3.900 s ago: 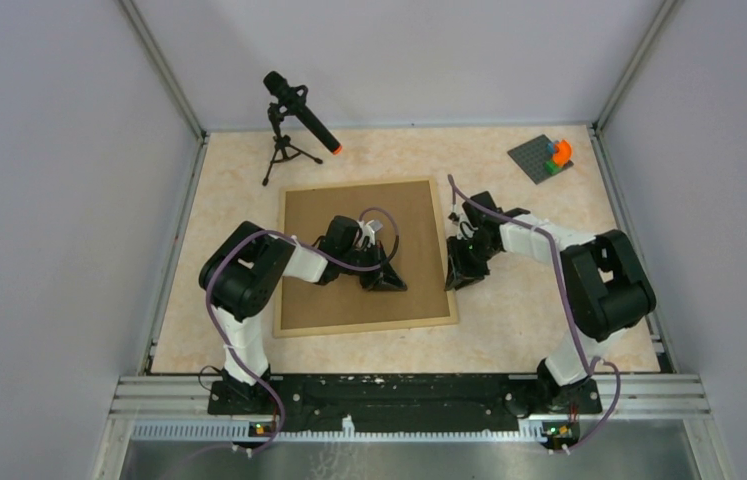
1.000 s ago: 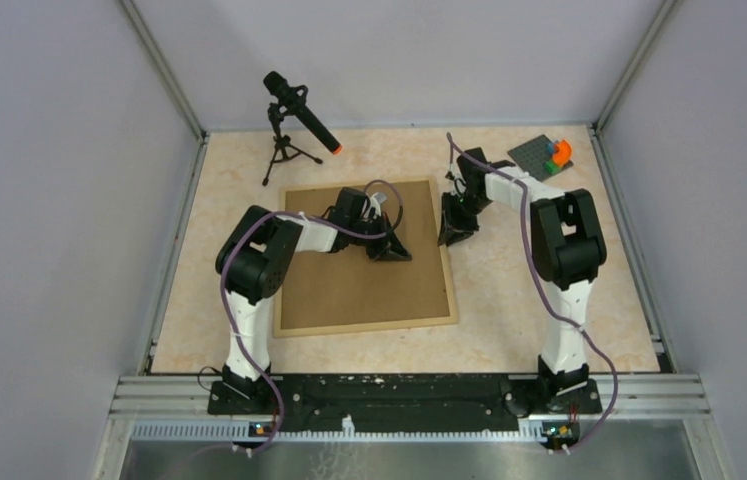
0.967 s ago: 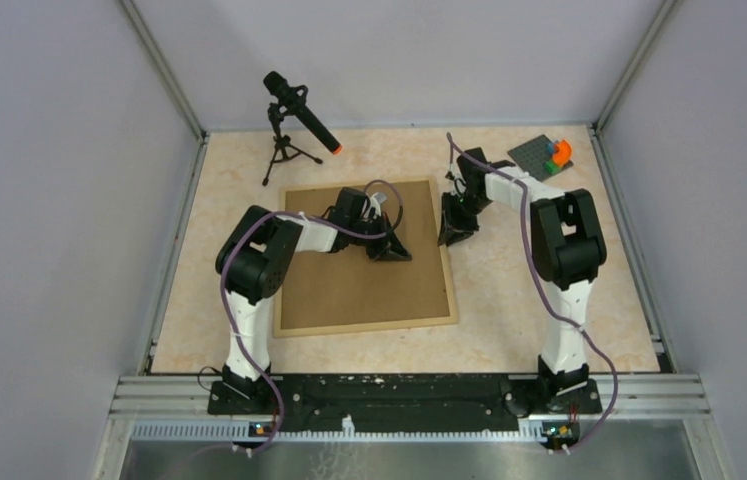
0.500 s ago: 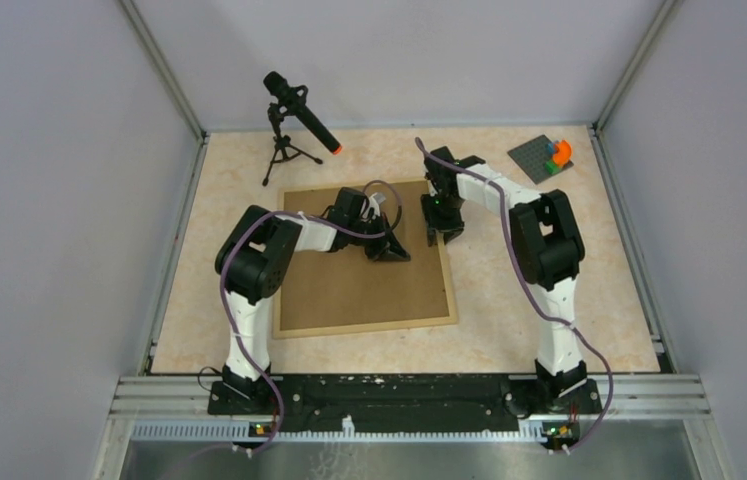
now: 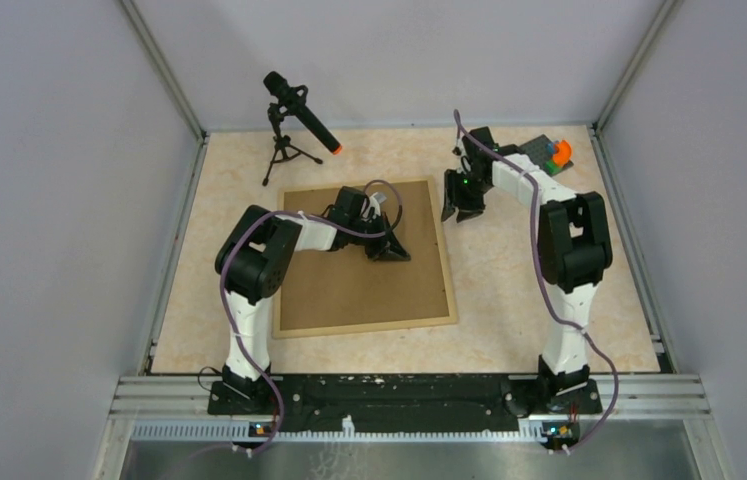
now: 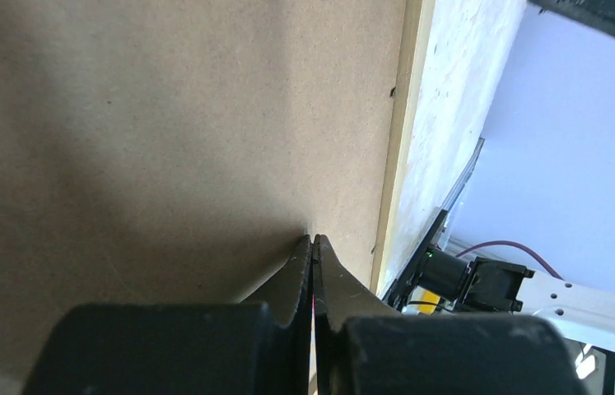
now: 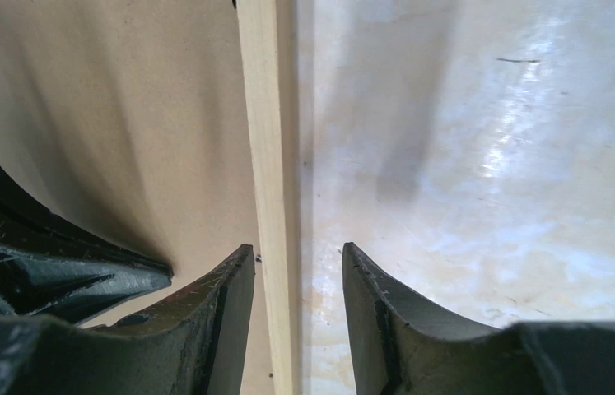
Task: Put the photo into the frame
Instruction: Install the photo frame at the center of the board.
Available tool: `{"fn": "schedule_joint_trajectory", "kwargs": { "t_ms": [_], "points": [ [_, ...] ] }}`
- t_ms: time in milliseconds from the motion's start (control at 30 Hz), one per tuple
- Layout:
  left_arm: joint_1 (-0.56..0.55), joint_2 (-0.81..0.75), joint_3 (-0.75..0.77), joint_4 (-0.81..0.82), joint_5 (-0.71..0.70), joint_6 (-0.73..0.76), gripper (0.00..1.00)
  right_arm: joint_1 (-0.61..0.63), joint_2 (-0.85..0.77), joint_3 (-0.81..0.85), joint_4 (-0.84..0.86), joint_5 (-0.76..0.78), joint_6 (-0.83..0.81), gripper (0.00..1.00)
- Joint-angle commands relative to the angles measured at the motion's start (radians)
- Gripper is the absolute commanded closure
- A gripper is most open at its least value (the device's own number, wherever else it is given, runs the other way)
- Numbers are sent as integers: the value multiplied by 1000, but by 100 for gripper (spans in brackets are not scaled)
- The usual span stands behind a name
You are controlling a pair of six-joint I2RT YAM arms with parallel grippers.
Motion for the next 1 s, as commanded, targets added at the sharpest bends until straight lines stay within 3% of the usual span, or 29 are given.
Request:
{"fn": "schedule_joint_trajectory", "kwargs": {
  "t_ms": [0, 67, 167, 233, 433, 567, 767, 967],
  "points": [
    [3, 24, -11, -114, -136, 75, 98, 2, -21, 6, 82, -27, -16, 57],
    [5, 4, -5, -100, -96, 72, 92, -23, 20, 46, 102, -50, -1, 55],
    [5, -45, 19, -71, -20, 38, 75, -60, 74, 70, 178, -123, 43, 55],
    [4, -63, 67, -82, 6, 26, 73, -72, 117, 110, 198, -149, 55, 56],
    [8, -16, 227, -178, -88, 40, 79, -84, 247, 281, 173, -183, 44, 59],
    [14, 85, 316, -190, -104, 14, 84, -94, 274, 301, 163, -180, 35, 61],
    [43, 135, 285, -174, -160, -1, 88, -95, 281, 254, 187, -223, 21, 63],
    [58, 169, 278, -187, -126, 2, 90, -86, 282, 204, 187, -215, 12, 63]
  ]
}}
